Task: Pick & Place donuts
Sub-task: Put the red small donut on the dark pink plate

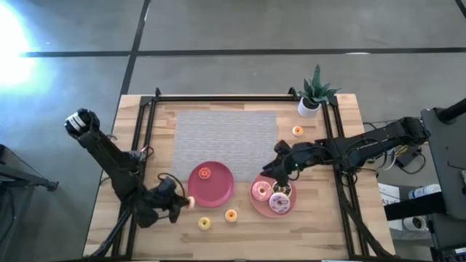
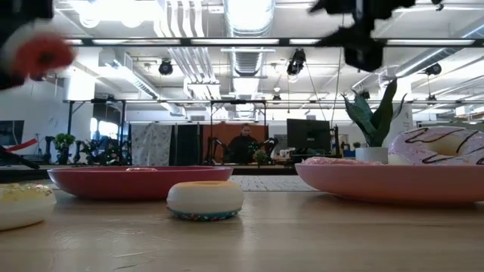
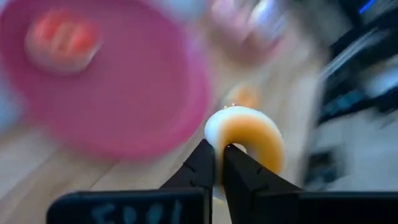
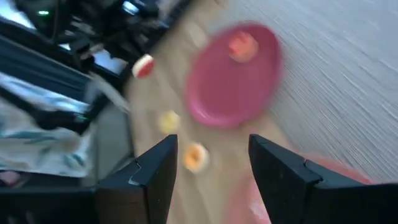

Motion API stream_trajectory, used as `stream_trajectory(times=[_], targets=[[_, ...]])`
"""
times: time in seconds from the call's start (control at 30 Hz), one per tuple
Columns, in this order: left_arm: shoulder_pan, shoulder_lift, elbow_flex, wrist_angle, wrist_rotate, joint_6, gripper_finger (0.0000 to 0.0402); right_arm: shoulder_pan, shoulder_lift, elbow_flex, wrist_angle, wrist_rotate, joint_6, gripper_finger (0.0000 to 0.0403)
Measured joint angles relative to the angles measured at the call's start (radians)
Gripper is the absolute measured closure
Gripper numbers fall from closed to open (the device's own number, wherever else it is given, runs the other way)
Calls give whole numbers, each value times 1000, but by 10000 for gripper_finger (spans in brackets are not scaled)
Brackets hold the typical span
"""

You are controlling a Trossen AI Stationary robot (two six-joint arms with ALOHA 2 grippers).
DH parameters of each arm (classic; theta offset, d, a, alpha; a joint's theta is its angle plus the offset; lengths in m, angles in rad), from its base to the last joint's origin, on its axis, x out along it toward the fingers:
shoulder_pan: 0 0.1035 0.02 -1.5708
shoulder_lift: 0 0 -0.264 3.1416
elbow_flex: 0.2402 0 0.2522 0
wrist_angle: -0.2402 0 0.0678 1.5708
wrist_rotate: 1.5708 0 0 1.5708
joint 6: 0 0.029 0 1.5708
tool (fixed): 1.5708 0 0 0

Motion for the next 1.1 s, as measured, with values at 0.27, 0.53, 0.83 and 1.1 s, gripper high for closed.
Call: stream_trajectory(times=[0.27,0.53,0.83,1.1], targets=[[113,-154,-52,317,50,224,401,17,46,14,324,14,-485,216],[331,-171,-167,716,436,298,401,26,241,295,59,-16,-758,230],[581,-165,-209,723,786,200,402,33,416,659,-303,-25,-1107,234],[710,-144,-174,722,899,214,401,40,572,862,-422,-71,-1375,234]])
